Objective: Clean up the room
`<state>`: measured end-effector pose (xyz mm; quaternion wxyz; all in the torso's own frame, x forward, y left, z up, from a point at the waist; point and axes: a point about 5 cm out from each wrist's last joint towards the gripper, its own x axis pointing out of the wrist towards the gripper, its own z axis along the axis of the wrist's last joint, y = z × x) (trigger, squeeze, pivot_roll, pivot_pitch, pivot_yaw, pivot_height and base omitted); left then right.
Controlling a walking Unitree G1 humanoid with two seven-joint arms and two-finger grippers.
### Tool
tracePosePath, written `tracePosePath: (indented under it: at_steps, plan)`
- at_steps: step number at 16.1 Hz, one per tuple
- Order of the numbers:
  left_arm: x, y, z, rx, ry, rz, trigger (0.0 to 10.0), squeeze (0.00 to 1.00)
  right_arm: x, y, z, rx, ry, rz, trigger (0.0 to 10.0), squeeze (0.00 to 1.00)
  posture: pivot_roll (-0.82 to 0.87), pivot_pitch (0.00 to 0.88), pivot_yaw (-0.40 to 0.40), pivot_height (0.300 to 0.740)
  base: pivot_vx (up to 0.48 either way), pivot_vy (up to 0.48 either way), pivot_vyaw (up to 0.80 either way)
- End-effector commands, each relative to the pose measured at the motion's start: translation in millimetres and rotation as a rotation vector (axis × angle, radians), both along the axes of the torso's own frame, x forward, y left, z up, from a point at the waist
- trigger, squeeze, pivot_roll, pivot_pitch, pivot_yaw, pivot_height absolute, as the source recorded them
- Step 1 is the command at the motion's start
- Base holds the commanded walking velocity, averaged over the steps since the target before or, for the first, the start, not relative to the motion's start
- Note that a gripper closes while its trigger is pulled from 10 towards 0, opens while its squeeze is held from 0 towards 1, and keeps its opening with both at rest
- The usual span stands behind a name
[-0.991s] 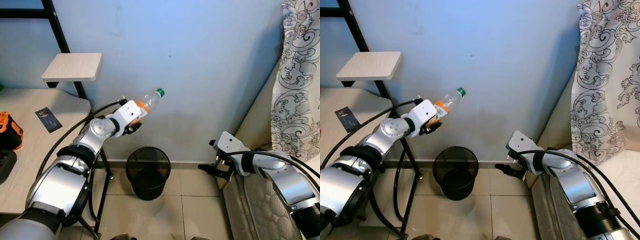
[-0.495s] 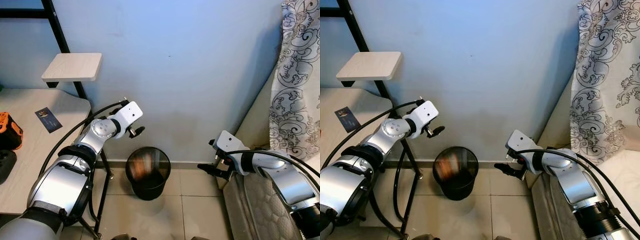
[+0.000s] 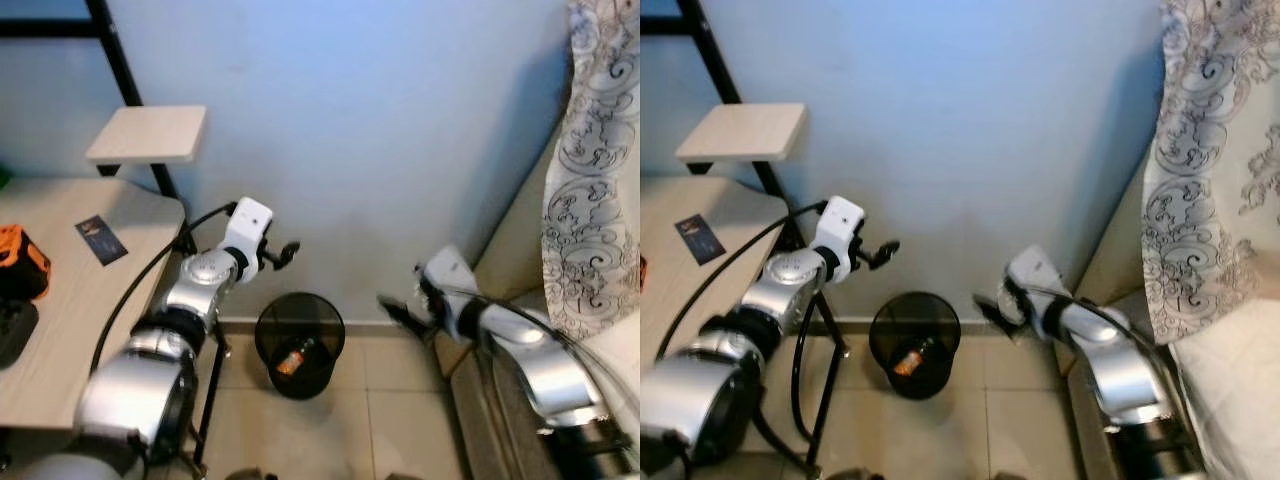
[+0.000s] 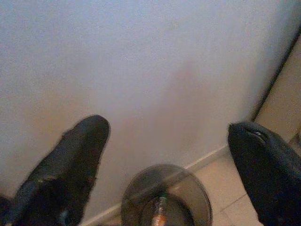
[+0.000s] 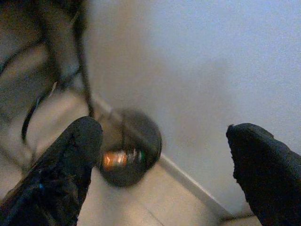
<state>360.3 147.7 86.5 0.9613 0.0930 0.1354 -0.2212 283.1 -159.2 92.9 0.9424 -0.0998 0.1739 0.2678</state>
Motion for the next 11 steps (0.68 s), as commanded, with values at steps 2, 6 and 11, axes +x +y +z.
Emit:
tracePosePath:
  at_steps: [2, 6, 11]
  plan:
    - [-18.3, -13.5, 4, -0.016, -0.104, 0.038, 10.0, 0.00, 10.6, -3.2, 0, 0.181, -0.023, -0.320, 10.0, 0.00, -0.17, 0.000, 0.073, 0.740, 0.000, 0.000, 0.00]
    - [-51.4, 8.9, -4, -0.095, -0.111, 0.249, 10.0, 0.00, 5.0, -1.9, -13, 0.293, -0.005, -0.487, 10.0, 0.00, -0.15, 0.000, 0.107, 0.740, 0.000, 0.000, 0.00]
    - [-72.6, 26.3, -5, -0.099, -0.081, 0.346, 10.0, 0.00, 3.3, -3.3, -25, 0.197, 0.024, -0.513, 10.0, 0.00, -0.13, 0.000, 0.095, 0.740, 0.000, 0.000, 0.00]
